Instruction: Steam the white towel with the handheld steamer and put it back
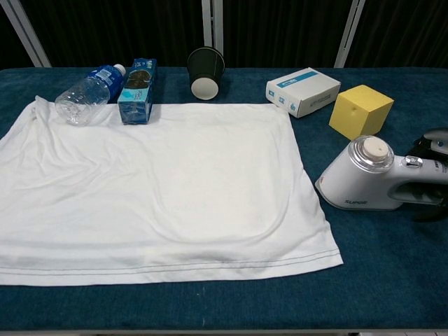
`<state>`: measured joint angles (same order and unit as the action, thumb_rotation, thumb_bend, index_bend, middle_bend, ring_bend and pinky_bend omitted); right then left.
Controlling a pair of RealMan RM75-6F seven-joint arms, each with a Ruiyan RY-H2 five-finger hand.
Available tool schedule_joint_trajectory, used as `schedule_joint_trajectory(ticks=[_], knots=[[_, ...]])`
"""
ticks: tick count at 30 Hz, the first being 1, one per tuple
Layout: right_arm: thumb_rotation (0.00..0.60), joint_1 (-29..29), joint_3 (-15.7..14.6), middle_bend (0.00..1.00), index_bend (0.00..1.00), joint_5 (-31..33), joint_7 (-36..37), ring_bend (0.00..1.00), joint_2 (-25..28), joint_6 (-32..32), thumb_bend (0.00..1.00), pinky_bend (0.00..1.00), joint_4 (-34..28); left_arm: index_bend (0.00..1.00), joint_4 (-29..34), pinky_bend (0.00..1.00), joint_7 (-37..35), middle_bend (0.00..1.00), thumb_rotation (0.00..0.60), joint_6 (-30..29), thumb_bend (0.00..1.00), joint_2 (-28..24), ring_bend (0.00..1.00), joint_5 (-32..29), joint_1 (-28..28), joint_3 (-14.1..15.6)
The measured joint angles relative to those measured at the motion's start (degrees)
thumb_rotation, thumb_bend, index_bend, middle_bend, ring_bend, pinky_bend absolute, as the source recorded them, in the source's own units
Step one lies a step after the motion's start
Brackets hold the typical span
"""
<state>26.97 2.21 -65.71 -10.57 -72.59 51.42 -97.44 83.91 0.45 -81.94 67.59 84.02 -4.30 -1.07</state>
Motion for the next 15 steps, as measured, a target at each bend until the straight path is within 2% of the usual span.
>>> schedule_joint_trajectory(ticks=[6,15], knots=[[0.600,0.04,0.95,0.82,0.89,-2.53,5.56,0.85,0.88,-0.14,0.24,0.21,0.14,0.09,0.07,0.00,-0.03,0.07,0.600,0.05,0.15,0.03,0.00,-0.06,-0.05,-0.01],[0.600,0.90,2.15,0.90,0.99,-5.40,8.91,0.93,0.81,0.07,0.24,0.51,2.36,0.09,-0.55,0.00,-0.15,0.07,0.600,-0.15,0.15,0.58,0.00,0.14,-0.30,-0.25]])
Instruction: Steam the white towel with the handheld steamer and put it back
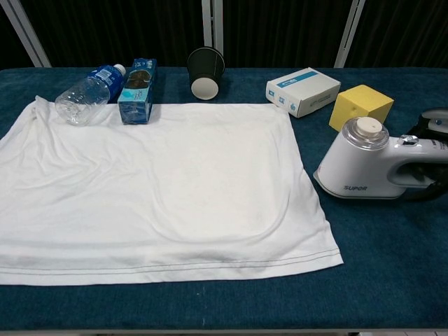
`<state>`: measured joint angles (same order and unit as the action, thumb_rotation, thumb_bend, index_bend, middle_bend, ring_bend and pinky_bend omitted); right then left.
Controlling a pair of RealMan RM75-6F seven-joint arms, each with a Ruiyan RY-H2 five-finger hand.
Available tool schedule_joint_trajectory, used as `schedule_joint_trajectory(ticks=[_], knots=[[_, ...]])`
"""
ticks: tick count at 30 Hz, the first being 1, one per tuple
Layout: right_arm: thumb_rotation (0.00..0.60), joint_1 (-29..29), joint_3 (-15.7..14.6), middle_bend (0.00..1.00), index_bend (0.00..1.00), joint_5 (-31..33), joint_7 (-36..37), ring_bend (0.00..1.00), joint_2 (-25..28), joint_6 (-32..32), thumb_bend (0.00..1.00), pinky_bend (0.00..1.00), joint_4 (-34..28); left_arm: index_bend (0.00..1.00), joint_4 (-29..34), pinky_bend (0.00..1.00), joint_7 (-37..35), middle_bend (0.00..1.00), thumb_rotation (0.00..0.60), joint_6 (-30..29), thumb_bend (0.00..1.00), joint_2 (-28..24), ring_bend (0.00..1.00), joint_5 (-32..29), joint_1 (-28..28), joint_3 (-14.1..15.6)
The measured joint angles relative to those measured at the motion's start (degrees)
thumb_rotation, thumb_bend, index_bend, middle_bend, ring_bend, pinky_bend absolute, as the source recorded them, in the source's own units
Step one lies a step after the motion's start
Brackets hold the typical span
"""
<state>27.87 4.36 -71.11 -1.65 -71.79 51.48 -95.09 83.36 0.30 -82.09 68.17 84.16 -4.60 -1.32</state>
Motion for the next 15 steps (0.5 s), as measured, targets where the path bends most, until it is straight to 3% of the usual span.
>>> schedule_joint_trajectory(ticks=[3,6,15], knots=[[0.600,0.58,0.34,0.91,1.00,-1.79,0.79,0.94,0.19,0.14,0.27,0.56,0.13,0.09,-0.40,0.00,0.43,0.08,0.600,-0.04,0.16,0.32,0.00,0.49,-0.48,-0.19],[0.600,1.69,0.75,0.92,1.00,-3.84,0.99,0.95,1.16,-0.03,0.37,0.61,-0.28,0.09,-0.42,0.00,0.74,0.09,0.600,0.53,0.19,0.38,0.00,1.41,-1.43,-0.24],[0.600,6.95,3.07,0.92,1.00,-5.49,-0.59,0.96,5.65,-4.03,0.43,0.66,-4.43,0.09,0.62,0.00,0.29,0.09,0.600,7.45,0.47,0.77,0.00,6.58,-8.02,0.35]])
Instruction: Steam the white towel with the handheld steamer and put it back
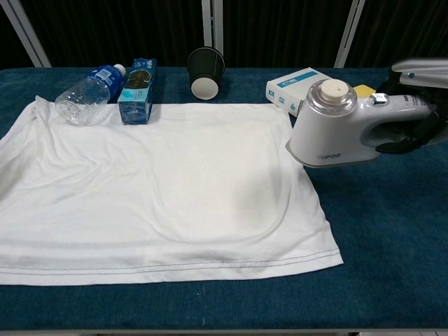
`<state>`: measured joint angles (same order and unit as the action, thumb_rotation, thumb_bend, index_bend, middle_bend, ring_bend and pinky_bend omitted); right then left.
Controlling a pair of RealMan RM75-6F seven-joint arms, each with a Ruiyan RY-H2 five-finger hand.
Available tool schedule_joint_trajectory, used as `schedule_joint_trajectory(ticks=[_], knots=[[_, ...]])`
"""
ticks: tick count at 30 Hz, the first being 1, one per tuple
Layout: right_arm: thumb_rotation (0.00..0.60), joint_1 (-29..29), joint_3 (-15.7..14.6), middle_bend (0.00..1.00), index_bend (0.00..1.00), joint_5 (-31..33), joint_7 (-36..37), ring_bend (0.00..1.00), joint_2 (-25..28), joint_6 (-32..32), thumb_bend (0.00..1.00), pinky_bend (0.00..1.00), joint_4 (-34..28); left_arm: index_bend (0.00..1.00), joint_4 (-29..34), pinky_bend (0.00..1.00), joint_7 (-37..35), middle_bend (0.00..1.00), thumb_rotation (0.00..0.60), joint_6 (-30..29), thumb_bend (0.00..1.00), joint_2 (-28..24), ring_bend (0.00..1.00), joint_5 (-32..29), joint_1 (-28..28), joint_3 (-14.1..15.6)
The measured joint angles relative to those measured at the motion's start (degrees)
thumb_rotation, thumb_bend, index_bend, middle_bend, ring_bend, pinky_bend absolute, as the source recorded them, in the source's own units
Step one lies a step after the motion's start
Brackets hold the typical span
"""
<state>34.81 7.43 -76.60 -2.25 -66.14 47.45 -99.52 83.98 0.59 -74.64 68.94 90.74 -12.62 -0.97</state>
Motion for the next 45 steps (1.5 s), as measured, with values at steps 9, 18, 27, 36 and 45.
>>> schedule_joint_trajectory(ticks=[9,18,27,36,45], knots=[[0.600,7.20,3.00,0.93,1.00,4.19,-1.50,0.97,1.32,-6.69,0.44,0.68,-2.32,0.09,-1.31,0.00,-2.07,0.09,0.593,10.59,0.50,6.28,0.00,3.53,-9.75,0.29],[0.600,11.09,3.90,0.94,1.00,11.96,-6.17,0.97,-2.57,-7.33,0.44,0.69,-0.88,0.09,-2.32,0.00,-1.34,0.09,0.447,15.92,0.50,12.31,0.00,4.52,-14.48,1.55],[0.600,14.89,3.79,0.94,1.00,18.80,-11.11,0.97,-10.26,-5.70,0.44,0.69,4.27,0.09,-2.91,0.00,0.80,0.09,0.303,20.84,0.50,14.10,0.00,0.85,-16.09,2.91],[0.600,18.80,2.47,0.94,1.00,22.51,-14.57,0.97,-18.12,-6.37,0.44,0.69,10.28,0.09,-2.26,0.00,2.87,0.09,0.261,22.56,0.50,14.35,0.00,-2.35,-16.35,4.05],[0.600,20.93,-0.05,0.94,1.00,22.75,-17.14,0.97,-22.06,-7.19,0.44,0.69,12.19,0.09,-1.82,0.00,3.84,0.09,0.258,22.88,0.50,14.48,0.00,-3.08,-16.88,4.69]])
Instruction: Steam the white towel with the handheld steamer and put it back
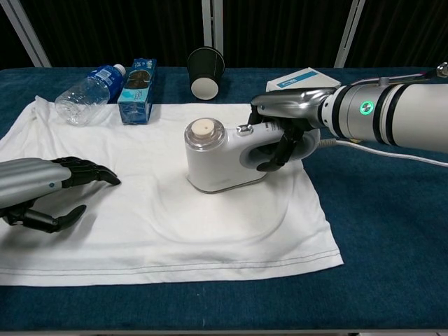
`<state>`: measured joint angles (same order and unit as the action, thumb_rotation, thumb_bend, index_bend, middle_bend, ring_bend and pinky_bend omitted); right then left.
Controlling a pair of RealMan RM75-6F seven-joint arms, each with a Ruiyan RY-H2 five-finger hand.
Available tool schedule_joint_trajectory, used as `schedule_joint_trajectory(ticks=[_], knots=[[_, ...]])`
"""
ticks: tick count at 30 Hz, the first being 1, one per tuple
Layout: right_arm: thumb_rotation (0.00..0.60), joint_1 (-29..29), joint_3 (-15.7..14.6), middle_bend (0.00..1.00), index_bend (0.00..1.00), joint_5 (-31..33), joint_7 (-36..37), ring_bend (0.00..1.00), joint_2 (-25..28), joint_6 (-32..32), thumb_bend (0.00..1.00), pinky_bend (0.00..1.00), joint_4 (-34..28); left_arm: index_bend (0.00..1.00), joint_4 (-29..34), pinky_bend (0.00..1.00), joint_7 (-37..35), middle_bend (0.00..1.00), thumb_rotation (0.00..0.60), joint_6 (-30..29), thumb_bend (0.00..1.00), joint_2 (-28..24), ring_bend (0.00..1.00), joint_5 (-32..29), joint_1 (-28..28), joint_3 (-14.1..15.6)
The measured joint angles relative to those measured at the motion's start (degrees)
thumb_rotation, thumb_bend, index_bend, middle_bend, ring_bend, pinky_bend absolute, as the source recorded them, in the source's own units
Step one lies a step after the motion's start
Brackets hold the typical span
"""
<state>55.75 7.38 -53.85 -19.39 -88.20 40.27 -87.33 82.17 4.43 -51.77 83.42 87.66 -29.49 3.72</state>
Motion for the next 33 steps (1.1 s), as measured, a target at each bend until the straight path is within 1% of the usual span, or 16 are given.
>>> schedule_joint_trajectory(ticks=[8,14,17,20,23,27,33], knots=[[0.600,-0.28,-2.19,0.94,1.00,-2.82,1.07,0.97,0.12,-1.30,0.44,0.69,-2.42,0.09,0.13,0.00,0.59,0.09,0.263,0.13,0.50,0.23,0.00,-0.61,-0.39,0.36],[0.600,-1.24,-3.13,0.94,1.00,-6.94,5.39,0.97,2.61,-3.09,0.44,0.69,-6.36,0.09,0.23,0.00,0.74,0.09,0.259,-0.41,0.50,0.39,0.00,-0.52,-0.60,0.44],[0.600,-1.90,-2.76,0.94,1.00,-8.92,8.06,0.97,3.77,-3.04,0.44,0.69,-6.81,0.09,0.30,0.00,0.88,0.09,0.261,-0.64,0.50,0.39,0.00,-0.42,-0.74,0.49],[0.600,-2.43,-1.37,0.94,1.00,-9.23,10.38,0.97,3.91,-1.82,0.44,0.69,-5.19,0.09,0.44,0.00,1.10,0.09,0.257,-0.93,0.50,0.32,0.00,-0.35,-0.81,0.53],[0.600,-2.69,0.16,0.94,1.00,-9.01,11.68,0.97,3.27,-0.51,0.44,0.69,-2.04,0.09,0.59,0.00,1.29,0.09,0.257,-1.07,0.50,0.23,0.00,-0.47,-0.86,0.57],[0.600,-2.59,2.00,0.94,1.00,-8.15,12.70,0.97,1.09,0.81,0.44,0.69,3.90,0.09,0.70,0.00,1.63,0.09,0.260,-1.15,0.50,0.20,0.00,-0.62,-0.94,0.64],[0.600,-1.56,3.60,0.94,1.00,-6.25,13.31,0.97,-3.10,0.50,0.43,0.69,11.08,0.09,0.89,0.00,2.12,0.09,0.257,-1.18,0.50,0.22,0.00,-0.94,-1.07,0.71]])
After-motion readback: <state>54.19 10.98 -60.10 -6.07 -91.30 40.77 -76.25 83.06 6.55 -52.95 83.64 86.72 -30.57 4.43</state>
